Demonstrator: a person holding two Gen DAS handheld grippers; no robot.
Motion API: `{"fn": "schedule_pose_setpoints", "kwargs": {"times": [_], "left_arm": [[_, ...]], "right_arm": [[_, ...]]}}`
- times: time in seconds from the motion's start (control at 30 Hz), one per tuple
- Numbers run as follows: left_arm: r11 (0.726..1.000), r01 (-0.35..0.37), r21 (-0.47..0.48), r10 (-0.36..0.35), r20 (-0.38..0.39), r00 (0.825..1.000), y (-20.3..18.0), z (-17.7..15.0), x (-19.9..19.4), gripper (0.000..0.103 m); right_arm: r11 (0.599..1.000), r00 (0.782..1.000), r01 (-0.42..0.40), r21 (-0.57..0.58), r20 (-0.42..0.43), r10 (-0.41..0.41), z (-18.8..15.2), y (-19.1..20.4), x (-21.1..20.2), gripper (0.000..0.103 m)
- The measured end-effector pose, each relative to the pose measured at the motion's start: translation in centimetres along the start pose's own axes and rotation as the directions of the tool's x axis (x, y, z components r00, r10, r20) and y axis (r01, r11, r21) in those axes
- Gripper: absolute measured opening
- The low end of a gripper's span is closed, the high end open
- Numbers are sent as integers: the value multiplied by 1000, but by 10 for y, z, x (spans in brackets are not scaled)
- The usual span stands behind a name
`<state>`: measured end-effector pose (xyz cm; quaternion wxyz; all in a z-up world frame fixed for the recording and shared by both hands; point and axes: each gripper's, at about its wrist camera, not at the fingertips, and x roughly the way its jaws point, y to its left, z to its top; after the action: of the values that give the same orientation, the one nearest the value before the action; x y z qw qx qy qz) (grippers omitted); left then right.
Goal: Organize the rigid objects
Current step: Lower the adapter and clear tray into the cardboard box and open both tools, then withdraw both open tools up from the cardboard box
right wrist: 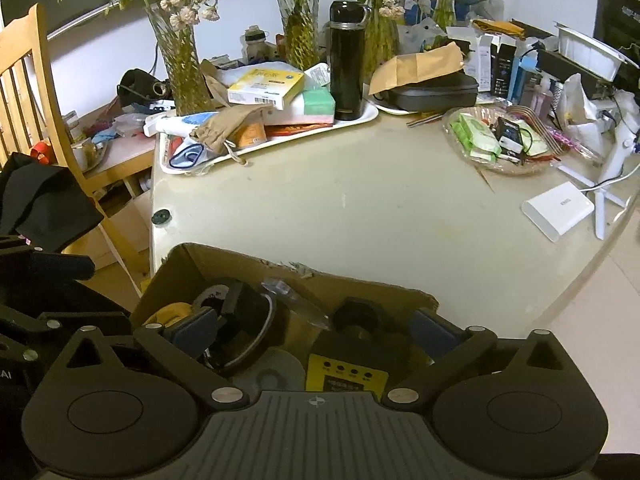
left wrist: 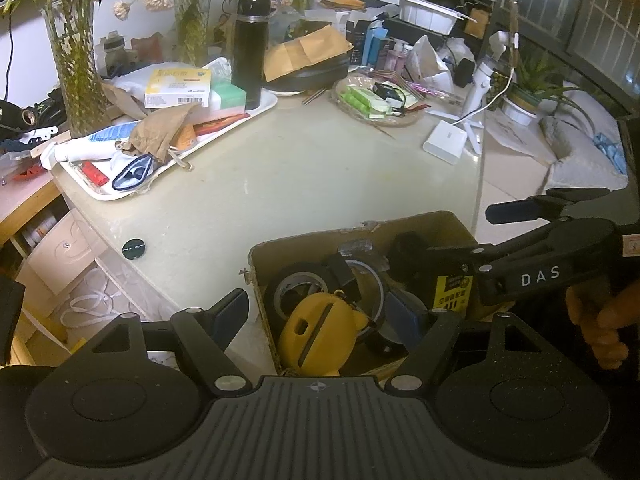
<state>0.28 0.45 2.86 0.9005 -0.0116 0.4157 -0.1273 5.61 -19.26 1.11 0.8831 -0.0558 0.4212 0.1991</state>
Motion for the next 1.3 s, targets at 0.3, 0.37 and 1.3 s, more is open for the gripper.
{"fn": "schedule_pose_setpoints", "kwargs": {"times": [0.3, 0.37, 1.3], "left_arm": [[1000, -12, 18, 12, 20, 1000, -6, 2, -2, 75], [1000, -17, 21, 17, 33, 999, -7, 3, -4, 76], [982, -185, 48, 182, 51, 982, -20, -12, -4, 103]], "right_arm": [[999, 999, 35, -13, -17, -35, -4, 0, -6, 103], [999, 999, 42, -11, -15, -43, -4, 0, -7, 103], [993, 987, 108, 46, 113, -113, -45, -27, -42, 103]]}}
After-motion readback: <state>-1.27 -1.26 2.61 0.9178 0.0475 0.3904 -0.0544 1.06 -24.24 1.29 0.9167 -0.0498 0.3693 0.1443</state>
